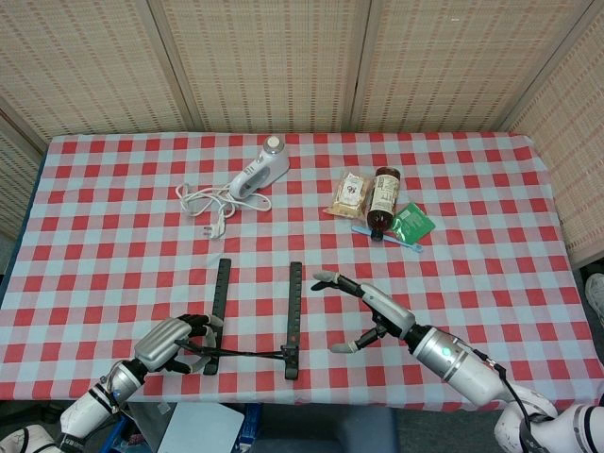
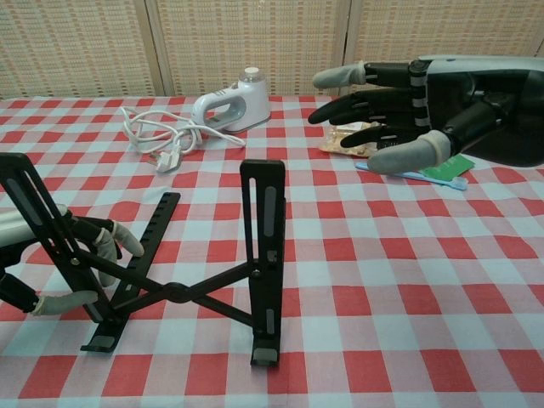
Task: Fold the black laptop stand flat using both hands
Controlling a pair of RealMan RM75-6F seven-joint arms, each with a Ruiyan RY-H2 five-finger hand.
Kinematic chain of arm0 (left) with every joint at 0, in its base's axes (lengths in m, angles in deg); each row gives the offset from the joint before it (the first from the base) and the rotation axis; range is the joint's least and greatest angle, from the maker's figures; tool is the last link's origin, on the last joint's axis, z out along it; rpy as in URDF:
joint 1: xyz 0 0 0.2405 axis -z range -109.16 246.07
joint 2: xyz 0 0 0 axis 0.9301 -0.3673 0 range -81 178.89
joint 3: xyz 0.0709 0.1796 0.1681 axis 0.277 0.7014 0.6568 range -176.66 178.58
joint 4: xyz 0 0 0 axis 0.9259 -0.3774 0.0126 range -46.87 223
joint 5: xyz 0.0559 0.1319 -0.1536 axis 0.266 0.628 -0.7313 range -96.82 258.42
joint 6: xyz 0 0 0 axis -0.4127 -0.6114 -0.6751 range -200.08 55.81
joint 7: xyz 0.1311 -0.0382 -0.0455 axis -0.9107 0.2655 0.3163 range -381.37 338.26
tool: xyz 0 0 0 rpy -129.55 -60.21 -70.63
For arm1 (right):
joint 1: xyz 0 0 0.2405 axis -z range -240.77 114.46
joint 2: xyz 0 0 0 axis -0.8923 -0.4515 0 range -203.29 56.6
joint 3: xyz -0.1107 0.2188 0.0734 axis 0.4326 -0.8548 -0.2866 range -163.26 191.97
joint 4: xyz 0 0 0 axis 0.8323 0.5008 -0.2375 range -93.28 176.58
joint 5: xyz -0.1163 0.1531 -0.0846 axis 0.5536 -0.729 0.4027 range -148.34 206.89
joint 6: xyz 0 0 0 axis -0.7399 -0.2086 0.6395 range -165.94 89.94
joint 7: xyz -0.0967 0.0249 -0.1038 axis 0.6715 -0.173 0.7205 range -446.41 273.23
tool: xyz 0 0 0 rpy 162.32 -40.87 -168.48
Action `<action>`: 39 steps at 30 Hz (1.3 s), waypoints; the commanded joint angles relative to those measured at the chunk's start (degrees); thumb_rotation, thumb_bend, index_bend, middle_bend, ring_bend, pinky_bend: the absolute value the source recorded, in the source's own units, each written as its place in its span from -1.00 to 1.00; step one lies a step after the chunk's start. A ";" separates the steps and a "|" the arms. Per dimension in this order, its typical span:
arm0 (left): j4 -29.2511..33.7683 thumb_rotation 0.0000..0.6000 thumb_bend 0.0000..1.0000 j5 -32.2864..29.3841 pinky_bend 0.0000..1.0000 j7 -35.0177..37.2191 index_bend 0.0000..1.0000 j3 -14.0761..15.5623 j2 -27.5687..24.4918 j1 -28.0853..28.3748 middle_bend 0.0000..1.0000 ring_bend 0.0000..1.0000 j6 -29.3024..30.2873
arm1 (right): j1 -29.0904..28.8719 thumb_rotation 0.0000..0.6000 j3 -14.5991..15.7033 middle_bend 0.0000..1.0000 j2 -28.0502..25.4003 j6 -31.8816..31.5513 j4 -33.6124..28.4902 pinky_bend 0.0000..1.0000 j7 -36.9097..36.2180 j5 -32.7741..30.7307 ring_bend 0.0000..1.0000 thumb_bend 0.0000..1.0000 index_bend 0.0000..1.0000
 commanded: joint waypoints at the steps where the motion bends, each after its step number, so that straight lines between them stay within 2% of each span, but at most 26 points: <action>1: -0.23 1.00 -0.25 0.39 -0.46 -1.36 -0.06 0.11 -0.18 -0.22 -0.53 -0.51 0.50 | 0.01 1.00 -0.03 -0.65 0.00 0.01 0.00 -0.84 -0.03 0.02 -0.91 -1.00 -0.83; 10: 0.22 1.00 -0.25 0.17 -0.46 -5.61 0.05 0.15 -0.63 -1.23 -0.53 -0.51 1.42 | 0.03 1.00 0.02 -0.65 0.16 0.03 0.37 -0.84 -0.85 0.57 -0.91 -1.00 -0.83; 17: 0.52 1.00 -0.25 -0.12 -0.46 -5.28 0.08 -0.05 -0.38 -1.26 -0.53 -0.50 1.20 | 0.23 1.00 0.10 -0.65 0.18 -0.25 0.55 -0.84 -1.15 0.75 -0.91 -1.00 -0.83; 24: 0.17 1.00 -0.25 -0.27 -0.46 -5.13 0.12 -0.28 -0.05 -1.52 -0.50 -0.46 1.56 | -0.03 1.00 1.05 -0.65 -0.04 1.74 -0.05 -0.84 2.60 0.10 -0.91 -1.00 -0.83; 27: 0.33 1.00 -0.25 -0.10 -0.46 -4.83 0.08 -0.21 -0.18 -1.54 -0.50 -0.46 1.62 | -0.62 1.00 1.62 -0.65 -0.41 4.11 -1.12 -0.84 7.39 -1.26 -0.91 -1.00 -0.83; 31: 0.41 1.00 -0.25 -0.03 -0.46 -4.76 0.04 -0.13 -0.18 -1.58 -0.50 -0.47 1.57 | -1.76 1.00 1.52 -0.61 0.12 7.62 -3.05 -0.84 18.39 -6.70 -0.91 -1.00 -0.81; 36: 0.53 1.00 -0.25 -0.18 -0.46 -4.98 0.03 -0.18 -0.22 -1.63 -0.50 -0.47 1.46 | -2.96 1.00 0.67 -0.51 3.54 8.70 -4.95 -0.84 31.75 -17.03 -0.91 -1.00 -0.52; 39: 0.57 1.00 -0.25 -0.30 -0.46 -4.92 0.02 -0.23 -0.26 -1.65 -0.50 -0.47 1.40 | -3.94 1.00 0.64 -0.48 5.72 8.82 -5.61 -0.84 37.90 -22.07 -0.91 -1.00 -0.42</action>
